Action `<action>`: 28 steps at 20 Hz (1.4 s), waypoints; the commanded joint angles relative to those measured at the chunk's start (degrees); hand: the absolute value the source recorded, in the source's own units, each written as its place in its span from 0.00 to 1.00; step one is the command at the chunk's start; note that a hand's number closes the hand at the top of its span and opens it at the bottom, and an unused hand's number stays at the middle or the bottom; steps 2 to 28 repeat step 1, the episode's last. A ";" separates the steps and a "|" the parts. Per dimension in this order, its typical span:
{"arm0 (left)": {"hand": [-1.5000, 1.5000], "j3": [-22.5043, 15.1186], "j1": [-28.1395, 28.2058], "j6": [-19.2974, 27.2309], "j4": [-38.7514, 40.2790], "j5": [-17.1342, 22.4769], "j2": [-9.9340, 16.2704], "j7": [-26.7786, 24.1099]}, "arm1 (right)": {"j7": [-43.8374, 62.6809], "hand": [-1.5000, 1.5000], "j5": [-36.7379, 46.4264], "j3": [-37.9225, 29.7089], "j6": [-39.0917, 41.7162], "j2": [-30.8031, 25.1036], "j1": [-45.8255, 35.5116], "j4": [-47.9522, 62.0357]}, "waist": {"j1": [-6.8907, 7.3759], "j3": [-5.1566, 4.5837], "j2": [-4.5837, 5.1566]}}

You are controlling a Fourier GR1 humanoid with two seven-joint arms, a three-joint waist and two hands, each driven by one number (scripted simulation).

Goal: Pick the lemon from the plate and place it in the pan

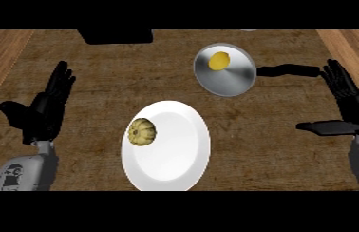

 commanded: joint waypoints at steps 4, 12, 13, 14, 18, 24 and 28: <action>0.50 -1.18 -1.60 1.40 0.27 -1.14 -1.87 -0.23 | 8.50 0.00 -1.53 0.29 -1.69 0.79 8.39 -16.75 | 0.88 0.06 0.38; 0.50 -1.18 -1.60 1.40 0.27 -1.14 -1.87 -0.23 | 8.50 0.00 -1.53 0.29 -1.69 0.79 8.39 -16.75 | 0.88 0.06 0.38; 0.50 -1.18 -1.60 1.40 0.27 -1.14 -1.87 -0.23 | 8.50 0.00 -1.53 0.29 -1.69 0.79 8.39 -16.75 | 0.88 0.06 0.38; 0.50 -1.18 -1.60 1.40 0.27 -1.14 -1.87 -0.23 | 8.50 0.00 -1.53 0.29 -1.69 0.79 8.39 -16.75 | 0.88 0.06 0.38; 0.50 -1.18 -1.60 1.40 0.27 -1.14 -1.87 -0.23 | 8.50 0.00 -1.53 0.29 -1.69 0.79 8.39 -16.75 | 0.88 0.06 0.38; 0.50 -1.18 -1.60 1.40 0.27 -1.14 -1.87 -0.23 | 8.50 0.00 -1.53 0.29 -1.69 0.79 8.39 -16.75 | 0.88 0.06 0.38; 0.50 -1.18 -1.60 1.40 0.27 -1.14 -1.87 -0.23 | 8.50 0.00 -1.53 0.29 -1.69 0.79 8.39 -16.75 | 0.88 0.06 0.38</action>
